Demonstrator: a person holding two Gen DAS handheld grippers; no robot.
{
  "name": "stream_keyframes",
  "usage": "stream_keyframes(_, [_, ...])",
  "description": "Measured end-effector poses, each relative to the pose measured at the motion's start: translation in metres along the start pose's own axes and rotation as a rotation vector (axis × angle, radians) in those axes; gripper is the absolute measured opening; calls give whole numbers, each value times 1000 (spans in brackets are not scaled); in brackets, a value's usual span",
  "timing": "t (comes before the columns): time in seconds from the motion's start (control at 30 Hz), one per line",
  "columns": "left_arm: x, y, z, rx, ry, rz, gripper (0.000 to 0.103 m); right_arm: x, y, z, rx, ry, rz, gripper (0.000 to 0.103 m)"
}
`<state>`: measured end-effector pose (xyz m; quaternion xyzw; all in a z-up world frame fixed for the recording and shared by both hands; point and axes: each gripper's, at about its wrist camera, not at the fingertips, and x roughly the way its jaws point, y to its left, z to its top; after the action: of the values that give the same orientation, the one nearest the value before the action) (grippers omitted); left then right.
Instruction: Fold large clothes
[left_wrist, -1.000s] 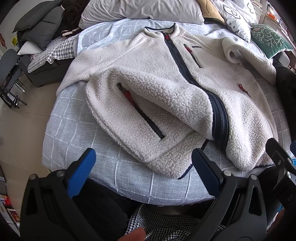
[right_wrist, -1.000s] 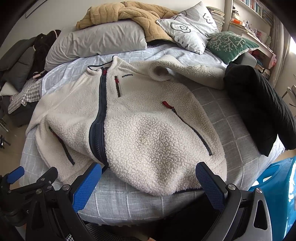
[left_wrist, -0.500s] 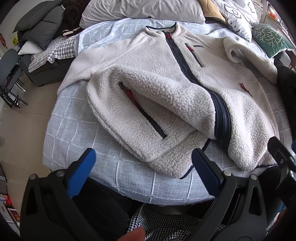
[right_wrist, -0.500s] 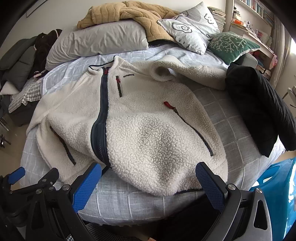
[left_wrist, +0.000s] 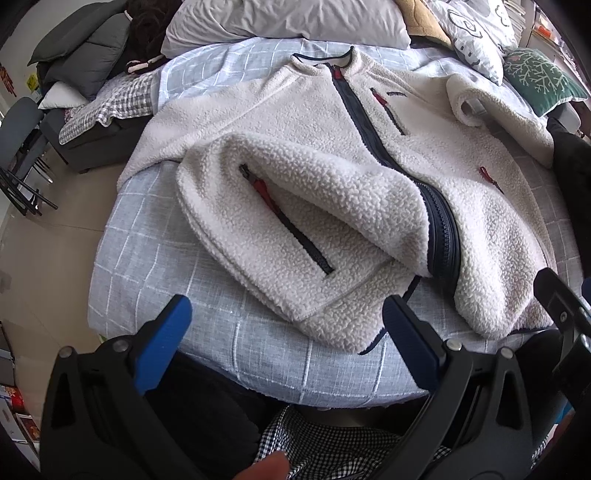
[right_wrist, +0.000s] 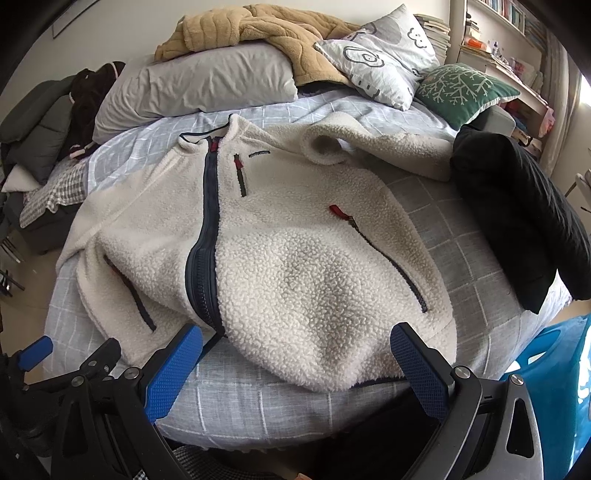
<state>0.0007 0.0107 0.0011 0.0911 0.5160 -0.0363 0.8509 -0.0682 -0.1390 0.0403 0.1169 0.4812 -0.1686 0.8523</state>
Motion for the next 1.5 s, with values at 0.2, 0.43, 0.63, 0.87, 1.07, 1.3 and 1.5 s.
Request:
stream_keyframes(0.2, [0, 2, -1, -3, 2, 0, 103, 0, 1, 0, 0, 0, 3, 103])
stream_keyframes(0.43, [0, 3, -2, -6, 5, 0, 103, 1, 3, -2, -2, 2, 6, 103])
stream_keyframes(0.63, [0, 3, -2, -6, 5, 0, 103, 2, 4, -2, -1, 3, 9, 103])
stream_keyframes(0.87, [2, 5, -4, -5, 9, -4, 103, 3, 4, -2, 0, 3, 9, 103])
stream_keyframes(1.07, [4, 4, -3, 0, 17, 8, 103, 5, 5, -2, -12, 5, 1, 103])
stream_keyframes(1.3, [8, 9, -1, -22, 5, 24, 103, 2, 3, -2, -47, -42, -3, 103])
stream_keyframes(1.5, [10, 11, 1, 9, -14, -38, 103, 6, -1, 0, -113, -45, 17, 103])
